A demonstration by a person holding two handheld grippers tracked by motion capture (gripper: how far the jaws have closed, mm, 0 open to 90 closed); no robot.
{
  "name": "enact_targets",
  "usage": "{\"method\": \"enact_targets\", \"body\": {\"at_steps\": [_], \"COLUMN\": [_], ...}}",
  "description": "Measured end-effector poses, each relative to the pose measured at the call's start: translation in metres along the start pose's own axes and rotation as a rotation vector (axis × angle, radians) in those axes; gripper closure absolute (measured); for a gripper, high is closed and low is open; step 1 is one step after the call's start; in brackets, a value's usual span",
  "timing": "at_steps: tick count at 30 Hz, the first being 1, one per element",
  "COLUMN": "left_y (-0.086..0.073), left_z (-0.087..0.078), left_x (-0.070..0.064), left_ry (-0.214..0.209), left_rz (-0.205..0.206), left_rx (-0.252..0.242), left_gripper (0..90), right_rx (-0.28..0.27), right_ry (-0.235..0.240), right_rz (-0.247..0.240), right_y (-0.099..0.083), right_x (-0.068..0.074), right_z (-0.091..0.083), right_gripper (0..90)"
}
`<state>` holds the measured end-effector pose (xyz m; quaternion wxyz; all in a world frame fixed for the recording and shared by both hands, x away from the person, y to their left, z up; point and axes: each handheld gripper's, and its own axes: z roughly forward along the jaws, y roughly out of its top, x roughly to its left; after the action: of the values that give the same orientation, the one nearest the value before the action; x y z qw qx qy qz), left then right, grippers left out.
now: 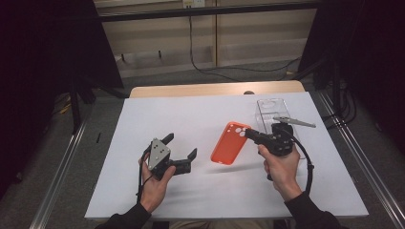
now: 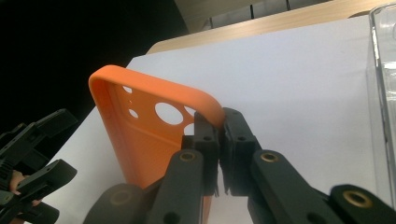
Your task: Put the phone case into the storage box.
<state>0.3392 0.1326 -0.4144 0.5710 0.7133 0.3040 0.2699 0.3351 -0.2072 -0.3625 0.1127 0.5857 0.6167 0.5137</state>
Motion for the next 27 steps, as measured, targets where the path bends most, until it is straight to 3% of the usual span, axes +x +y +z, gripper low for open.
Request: {"method": "enact_targets", "body": {"at_steps": [12,17,27], "left_y": [-0.004,-0.004,-0.008], "left_z": [-0.020,-0.029,-0.043], "left_x": [0.014,0.020,0.030], "left_ry": [0.039,0.045,0.066], "left_rz": [0.018,0.006,-0.013], "left_rx": [-0.025,-0.052,-0.034], "left_gripper": [2.4,2.0,2.0], "right_rx": [-0.022,-0.033,-0.053], "right_ry": [-0.017,-0.022,-0.025], "right_rz": [-0.029,-0.036,-0.058], "right_y": [0.004,0.005,0.008], "right_x": [-0.003,-0.005,-0.006], "right_z": [-0.004,-0.006,-0.009], "right_gripper": [85.6,85.6,85.6]}}
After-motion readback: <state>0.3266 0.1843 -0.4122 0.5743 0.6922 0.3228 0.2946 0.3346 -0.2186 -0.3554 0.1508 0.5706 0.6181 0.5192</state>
